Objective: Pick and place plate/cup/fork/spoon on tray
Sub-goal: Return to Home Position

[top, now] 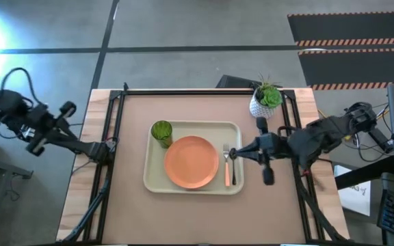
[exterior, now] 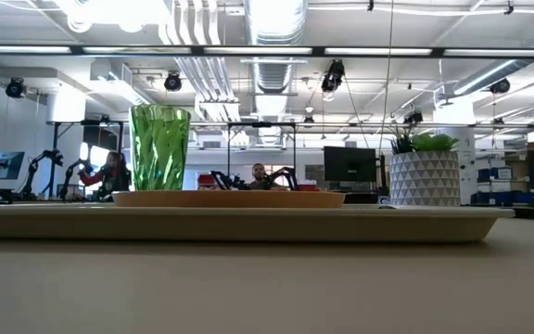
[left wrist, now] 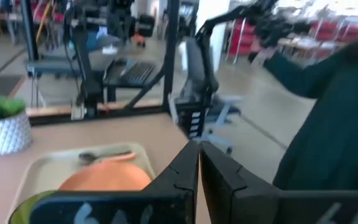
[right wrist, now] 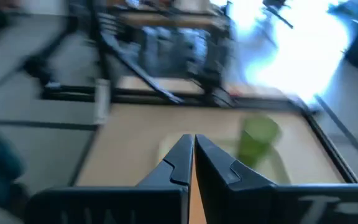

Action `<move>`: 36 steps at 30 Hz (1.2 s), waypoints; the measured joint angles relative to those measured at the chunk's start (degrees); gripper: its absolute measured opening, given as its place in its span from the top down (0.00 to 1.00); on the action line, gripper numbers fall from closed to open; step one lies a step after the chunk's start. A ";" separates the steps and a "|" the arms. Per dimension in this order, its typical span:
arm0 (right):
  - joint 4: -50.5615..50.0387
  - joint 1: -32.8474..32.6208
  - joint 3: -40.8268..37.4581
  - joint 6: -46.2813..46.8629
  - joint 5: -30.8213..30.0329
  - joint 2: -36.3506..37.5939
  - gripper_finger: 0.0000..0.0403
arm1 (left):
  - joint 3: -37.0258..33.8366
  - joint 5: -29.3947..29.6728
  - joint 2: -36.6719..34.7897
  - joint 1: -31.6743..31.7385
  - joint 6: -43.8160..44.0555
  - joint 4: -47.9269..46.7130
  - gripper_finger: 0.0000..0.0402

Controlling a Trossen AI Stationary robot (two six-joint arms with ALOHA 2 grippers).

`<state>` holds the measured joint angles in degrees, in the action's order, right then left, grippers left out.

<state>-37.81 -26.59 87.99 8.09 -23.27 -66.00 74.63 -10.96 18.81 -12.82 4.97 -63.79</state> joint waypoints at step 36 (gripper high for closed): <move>-13.32 0.00 -3.40 5.94 15.80 25.61 0.98 | -25.63 -19.78 -16.86 0.03 2.36 17.77 1.00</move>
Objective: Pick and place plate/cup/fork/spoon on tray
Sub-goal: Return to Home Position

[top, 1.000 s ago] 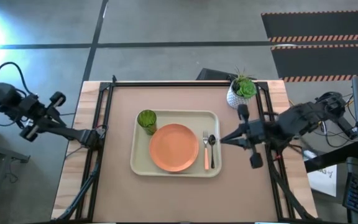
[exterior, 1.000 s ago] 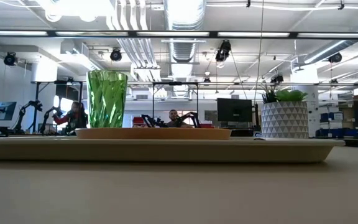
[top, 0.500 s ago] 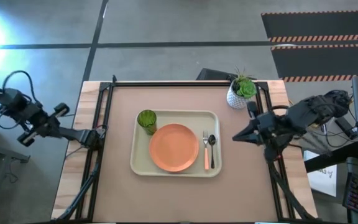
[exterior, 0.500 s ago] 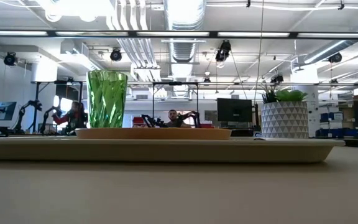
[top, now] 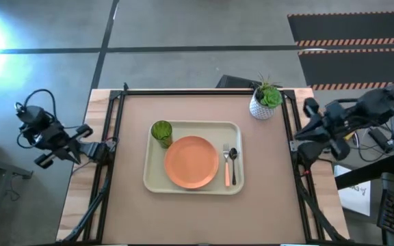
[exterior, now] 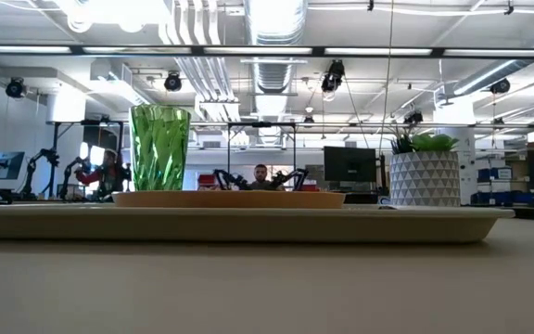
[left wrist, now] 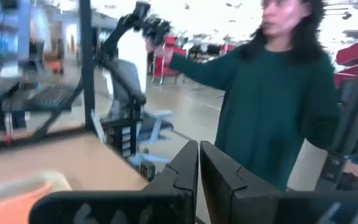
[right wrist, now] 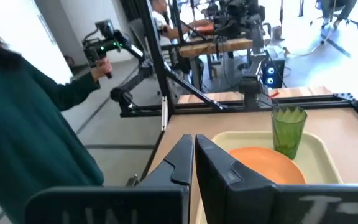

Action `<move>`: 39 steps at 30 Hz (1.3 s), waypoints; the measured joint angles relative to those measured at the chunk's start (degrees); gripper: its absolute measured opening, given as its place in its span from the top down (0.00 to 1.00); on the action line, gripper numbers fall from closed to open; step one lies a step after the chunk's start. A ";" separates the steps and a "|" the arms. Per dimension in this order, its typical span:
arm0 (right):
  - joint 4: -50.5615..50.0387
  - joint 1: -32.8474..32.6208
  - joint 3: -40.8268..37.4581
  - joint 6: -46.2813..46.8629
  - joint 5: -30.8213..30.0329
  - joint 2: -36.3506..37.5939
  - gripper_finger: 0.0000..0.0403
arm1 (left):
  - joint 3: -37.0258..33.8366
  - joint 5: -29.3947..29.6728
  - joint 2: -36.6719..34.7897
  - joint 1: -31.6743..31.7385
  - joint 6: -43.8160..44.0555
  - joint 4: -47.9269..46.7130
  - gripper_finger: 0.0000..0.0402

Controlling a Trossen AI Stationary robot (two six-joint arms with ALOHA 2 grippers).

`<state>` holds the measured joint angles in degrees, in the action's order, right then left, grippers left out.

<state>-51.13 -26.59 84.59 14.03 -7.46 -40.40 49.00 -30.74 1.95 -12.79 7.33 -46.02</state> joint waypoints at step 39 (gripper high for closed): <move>49.14 -0.02 -73.54 4.84 4.93 40.32 0.98 | -3.61 -0.57 -0.63 0.02 -3.48 5.23 1.00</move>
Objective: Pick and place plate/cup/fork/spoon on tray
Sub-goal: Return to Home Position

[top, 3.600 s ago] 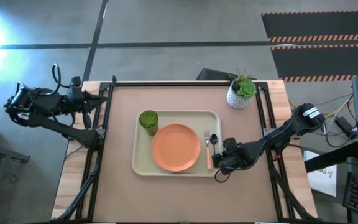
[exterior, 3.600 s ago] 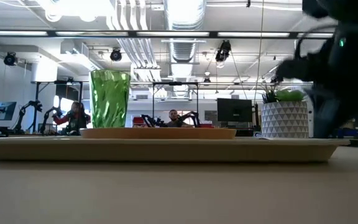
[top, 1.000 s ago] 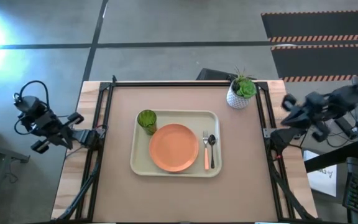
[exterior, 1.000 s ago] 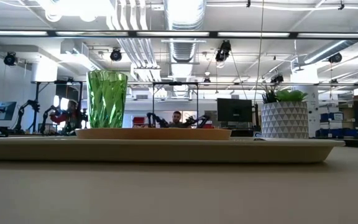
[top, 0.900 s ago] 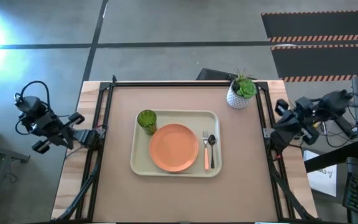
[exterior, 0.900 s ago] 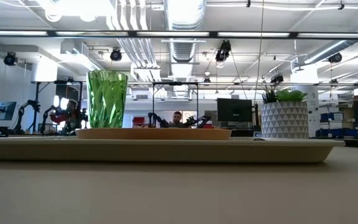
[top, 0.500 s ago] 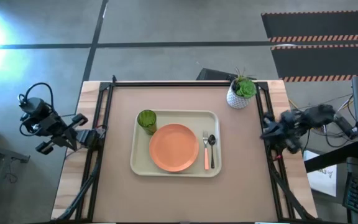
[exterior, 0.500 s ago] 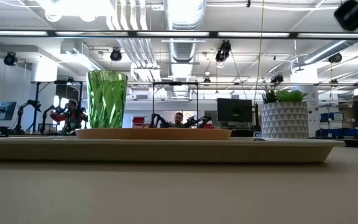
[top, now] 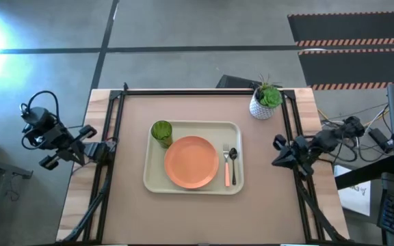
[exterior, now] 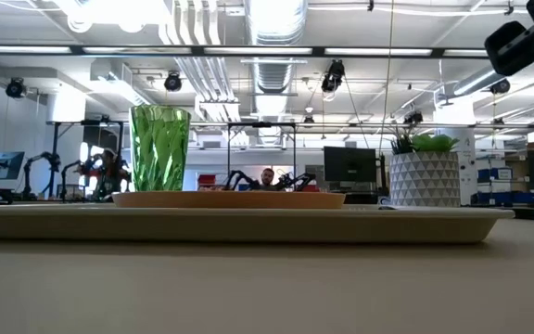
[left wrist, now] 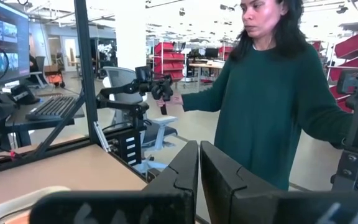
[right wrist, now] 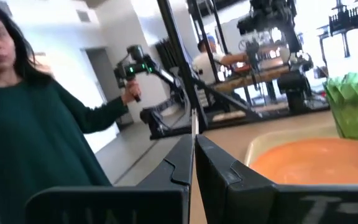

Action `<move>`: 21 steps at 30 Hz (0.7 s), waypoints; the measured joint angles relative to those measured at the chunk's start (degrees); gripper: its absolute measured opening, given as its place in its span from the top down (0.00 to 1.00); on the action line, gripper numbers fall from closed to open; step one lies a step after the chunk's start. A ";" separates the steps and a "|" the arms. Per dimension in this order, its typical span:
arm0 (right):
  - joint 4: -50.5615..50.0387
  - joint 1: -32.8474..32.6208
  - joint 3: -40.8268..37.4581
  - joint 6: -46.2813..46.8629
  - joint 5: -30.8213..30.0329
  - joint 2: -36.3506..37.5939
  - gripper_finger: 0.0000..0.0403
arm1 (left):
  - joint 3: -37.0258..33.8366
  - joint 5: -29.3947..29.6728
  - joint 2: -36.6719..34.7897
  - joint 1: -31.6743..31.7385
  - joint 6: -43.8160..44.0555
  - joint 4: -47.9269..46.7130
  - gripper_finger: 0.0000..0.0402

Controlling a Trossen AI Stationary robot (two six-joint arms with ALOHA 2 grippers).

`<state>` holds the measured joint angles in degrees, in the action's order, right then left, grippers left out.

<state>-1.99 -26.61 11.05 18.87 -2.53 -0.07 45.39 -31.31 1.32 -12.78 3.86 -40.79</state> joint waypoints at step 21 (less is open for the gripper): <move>15.58 0.00 -10.31 -14.00 -0.04 0.09 0.98 | -2.48 -1.26 -0.40 -0.04 -4.26 0.93 1.00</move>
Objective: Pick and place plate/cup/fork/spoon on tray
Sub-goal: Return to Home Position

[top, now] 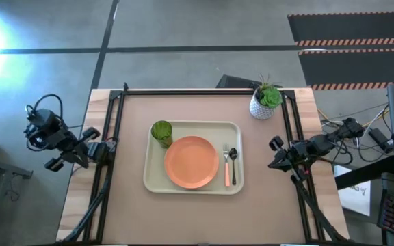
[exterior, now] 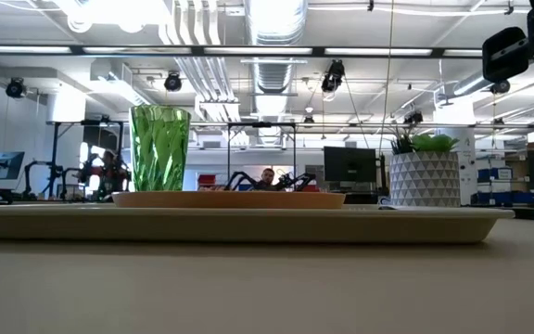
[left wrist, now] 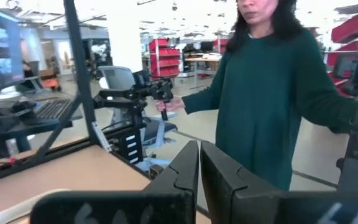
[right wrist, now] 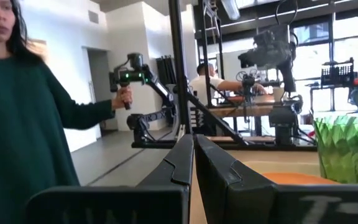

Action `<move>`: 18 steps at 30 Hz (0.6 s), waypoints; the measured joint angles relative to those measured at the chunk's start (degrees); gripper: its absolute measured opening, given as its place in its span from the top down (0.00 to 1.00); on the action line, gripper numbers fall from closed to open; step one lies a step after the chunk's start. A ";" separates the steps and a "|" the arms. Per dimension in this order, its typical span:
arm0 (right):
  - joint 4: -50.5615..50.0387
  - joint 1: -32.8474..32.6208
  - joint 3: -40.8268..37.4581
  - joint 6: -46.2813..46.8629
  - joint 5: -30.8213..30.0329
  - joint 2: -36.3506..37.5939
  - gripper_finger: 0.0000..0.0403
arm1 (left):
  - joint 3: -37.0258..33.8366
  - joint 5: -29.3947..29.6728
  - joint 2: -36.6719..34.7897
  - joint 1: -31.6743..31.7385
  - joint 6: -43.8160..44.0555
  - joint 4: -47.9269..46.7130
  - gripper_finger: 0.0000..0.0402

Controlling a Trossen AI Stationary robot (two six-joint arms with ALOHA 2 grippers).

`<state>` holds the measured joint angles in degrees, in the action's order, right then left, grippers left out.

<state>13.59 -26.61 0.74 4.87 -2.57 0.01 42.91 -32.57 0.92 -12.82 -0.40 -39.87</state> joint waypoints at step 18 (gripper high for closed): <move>0.02 0.00 0.00 3.22 0.02 0.00 0.98 | -31.82 -5.34 -1.00 0.02 12.12 43.31 1.00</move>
<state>13.61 -26.61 0.73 8.09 -2.55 0.01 11.09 -37.91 -0.08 -12.80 11.71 3.44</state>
